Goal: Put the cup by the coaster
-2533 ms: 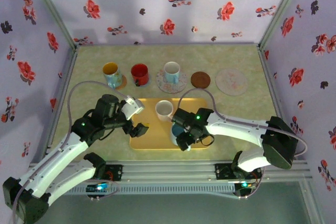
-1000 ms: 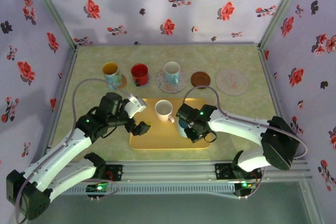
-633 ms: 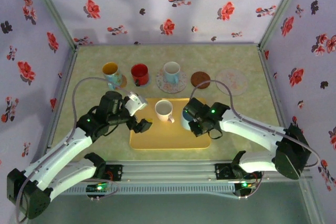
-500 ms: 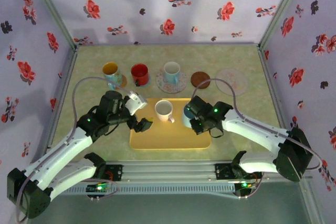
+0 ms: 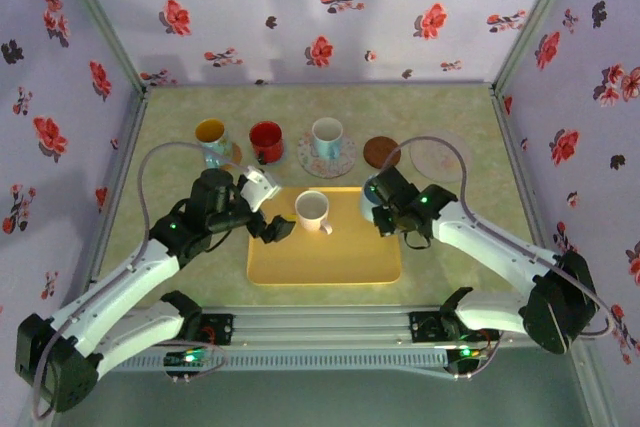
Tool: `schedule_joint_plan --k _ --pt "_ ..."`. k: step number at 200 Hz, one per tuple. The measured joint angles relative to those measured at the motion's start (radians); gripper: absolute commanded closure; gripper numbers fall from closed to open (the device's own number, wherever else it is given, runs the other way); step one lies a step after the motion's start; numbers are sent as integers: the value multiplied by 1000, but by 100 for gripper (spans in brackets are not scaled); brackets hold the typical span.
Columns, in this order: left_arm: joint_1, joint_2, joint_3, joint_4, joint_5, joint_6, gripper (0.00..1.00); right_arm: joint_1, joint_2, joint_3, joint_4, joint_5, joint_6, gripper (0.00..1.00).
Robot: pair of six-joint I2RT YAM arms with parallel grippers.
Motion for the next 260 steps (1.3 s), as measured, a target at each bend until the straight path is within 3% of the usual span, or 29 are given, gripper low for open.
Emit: schedule_joint_plan --k 95,260 --pt "0 97 0 98 0 -11 0 -124 77 76 124 23 -87 100" --pt "0 237 64 179 -44 -10 0 -331 448 274 333 -35 -255 100"
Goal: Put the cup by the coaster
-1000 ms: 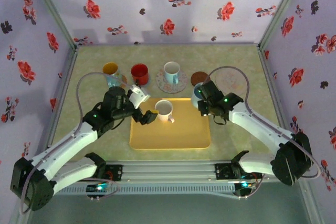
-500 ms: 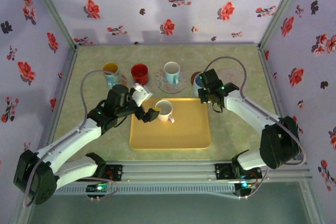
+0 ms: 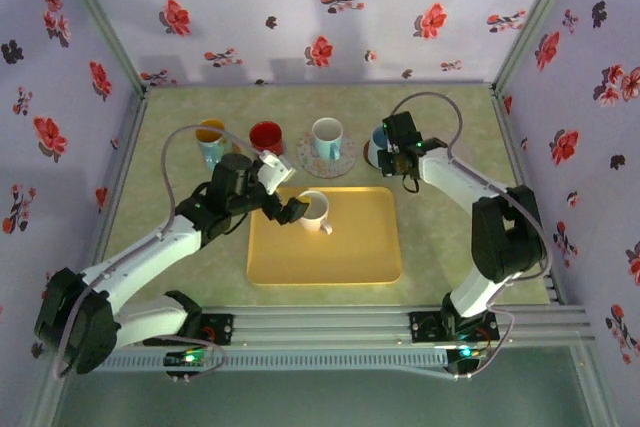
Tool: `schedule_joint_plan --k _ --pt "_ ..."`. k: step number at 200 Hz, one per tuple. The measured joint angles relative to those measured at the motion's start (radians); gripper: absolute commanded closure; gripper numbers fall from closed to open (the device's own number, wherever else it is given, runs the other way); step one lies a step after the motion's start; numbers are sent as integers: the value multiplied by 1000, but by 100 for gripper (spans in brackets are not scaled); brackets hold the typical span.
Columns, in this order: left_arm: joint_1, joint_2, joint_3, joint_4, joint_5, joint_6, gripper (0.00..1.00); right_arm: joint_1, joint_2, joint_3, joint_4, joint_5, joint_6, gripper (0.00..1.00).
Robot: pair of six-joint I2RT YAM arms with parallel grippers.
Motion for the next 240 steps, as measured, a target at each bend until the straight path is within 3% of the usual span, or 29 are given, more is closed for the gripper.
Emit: schedule_joint_plan --k 74,184,218,240 --pt "0 13 15 2 -6 0 0 -31 126 73 28 -30 -18 100" --pt "0 13 16 -6 -25 0 0 -31 163 89 59 -28 -33 100" --pt "0 13 17 -10 -27 0 0 -31 163 89 59 -28 -29 84" --pt "0 13 17 -13 -27 0 0 -31 163 83 63 -28 -21 81"
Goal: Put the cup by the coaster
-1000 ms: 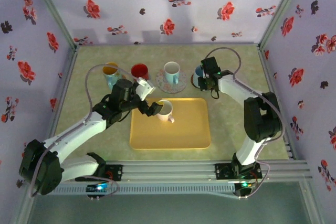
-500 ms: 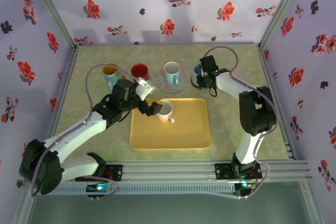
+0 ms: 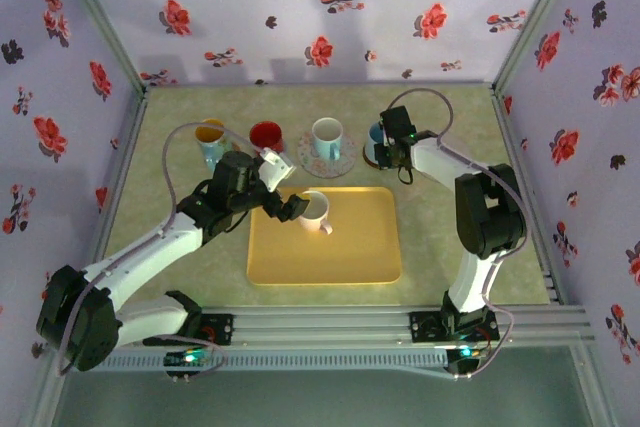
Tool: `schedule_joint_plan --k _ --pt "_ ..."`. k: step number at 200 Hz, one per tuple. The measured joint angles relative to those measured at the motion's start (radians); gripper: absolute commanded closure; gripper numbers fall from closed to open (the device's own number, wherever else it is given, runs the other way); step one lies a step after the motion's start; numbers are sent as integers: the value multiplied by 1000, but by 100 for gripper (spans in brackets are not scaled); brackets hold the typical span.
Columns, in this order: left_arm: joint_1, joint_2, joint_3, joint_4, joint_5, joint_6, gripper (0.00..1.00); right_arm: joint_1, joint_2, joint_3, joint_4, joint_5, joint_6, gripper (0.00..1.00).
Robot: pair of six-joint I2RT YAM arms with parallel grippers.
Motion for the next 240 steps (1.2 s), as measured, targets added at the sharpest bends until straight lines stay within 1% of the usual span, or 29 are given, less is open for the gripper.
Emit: schedule_joint_plan --k 14,44,68,89,101,107,126,137,173,207,240 --pt "0 0 0 0 0 0 0 0 -2 -7 8 1 5 78" --pt "0 -4 0 -6 0 1 0 0 -6 -8 16 6 15 63" --pt "0 -9 0 -7 0 1 0 0 -26 -15 28 7 26 55" --pt "0 -13 0 -7 0 1 0 1 -53 -30 46 10 40 42" --pt "0 -19 0 -7 -1 1 0 3 -71 -36 48 13 43 32" --pt "0 -23 0 -7 -4 1 0 5 -79 -39 48 15 42 28" --pt "0 -44 0 -6 -11 0 0 10 -123 -48 45 29 52 18" --pt "0 -55 0 -7 -15 0 0 13 -162 -59 42 38 61 16" --pt "0 -74 10 -37 -18 9 0 19 -303 -67 18 48 59 1" --pt "0 -115 26 -89 -23 24 0 40 -410 -67 -31 47 44 0" --pt "19 -175 60 -199 -30 68 0 71 -483 -61 -129 39 10 0"
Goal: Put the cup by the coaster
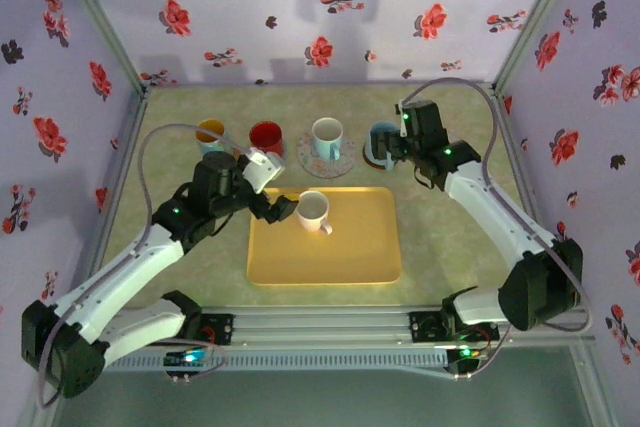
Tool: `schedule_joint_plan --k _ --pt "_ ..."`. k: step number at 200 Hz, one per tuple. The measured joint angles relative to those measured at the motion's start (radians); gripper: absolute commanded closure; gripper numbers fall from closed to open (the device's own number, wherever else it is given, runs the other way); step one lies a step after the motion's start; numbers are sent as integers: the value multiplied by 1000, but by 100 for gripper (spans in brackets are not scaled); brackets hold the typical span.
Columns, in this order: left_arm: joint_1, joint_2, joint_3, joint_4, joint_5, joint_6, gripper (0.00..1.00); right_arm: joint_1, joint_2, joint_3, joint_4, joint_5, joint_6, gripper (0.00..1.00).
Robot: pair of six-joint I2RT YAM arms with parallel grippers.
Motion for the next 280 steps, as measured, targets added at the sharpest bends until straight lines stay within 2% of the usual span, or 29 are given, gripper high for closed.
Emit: schedule_joint_plan --k 42,102,199,280 --pt "31 -88 3 -130 -8 13 0 29 -83 7 -103 -66 -22 0" --pt "31 -170 -12 -248 -8 7 0 112 -87 7 -172 -158 -21 0" --pt "35 -310 -109 -381 -23 -18 0 372 85 19 -217 -167 -22 0" --pt "35 -397 -176 -401 -30 -53 0 478 232 69 -226 -170 -42 6"
